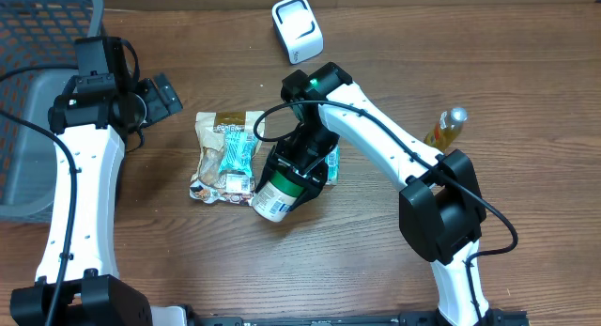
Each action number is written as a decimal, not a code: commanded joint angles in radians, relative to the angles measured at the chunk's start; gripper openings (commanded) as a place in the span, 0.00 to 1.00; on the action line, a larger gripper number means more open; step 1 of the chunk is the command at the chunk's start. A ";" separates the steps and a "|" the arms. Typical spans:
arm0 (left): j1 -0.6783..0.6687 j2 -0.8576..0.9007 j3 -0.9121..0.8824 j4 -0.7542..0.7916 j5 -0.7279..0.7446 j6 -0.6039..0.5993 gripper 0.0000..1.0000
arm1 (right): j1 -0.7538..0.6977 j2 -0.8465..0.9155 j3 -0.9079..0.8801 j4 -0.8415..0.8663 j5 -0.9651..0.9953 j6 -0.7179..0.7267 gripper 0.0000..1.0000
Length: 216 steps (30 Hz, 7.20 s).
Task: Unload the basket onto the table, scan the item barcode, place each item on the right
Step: 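Carry the jar up to the white scanner and present its label, then move the jar right and lower it onto the table, then open the right gripper, release the jar and raise it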
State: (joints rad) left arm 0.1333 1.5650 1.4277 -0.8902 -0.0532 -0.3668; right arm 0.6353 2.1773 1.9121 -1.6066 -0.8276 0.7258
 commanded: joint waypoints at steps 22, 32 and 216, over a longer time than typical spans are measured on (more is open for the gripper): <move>0.010 0.004 0.008 0.004 -0.006 0.003 1.00 | -0.005 -0.049 0.032 0.164 0.290 0.007 0.04; 0.010 0.004 0.008 0.004 -0.006 0.003 1.00 | -0.053 -0.049 0.044 0.433 0.675 -0.048 0.04; 0.010 0.004 0.008 0.004 -0.006 0.004 0.99 | -0.355 0.099 -0.002 0.449 0.764 -0.304 0.04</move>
State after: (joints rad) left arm 0.1333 1.5650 1.4277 -0.8902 -0.0532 -0.3668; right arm 0.2821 2.2826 1.9087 -1.1301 -0.2043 0.3195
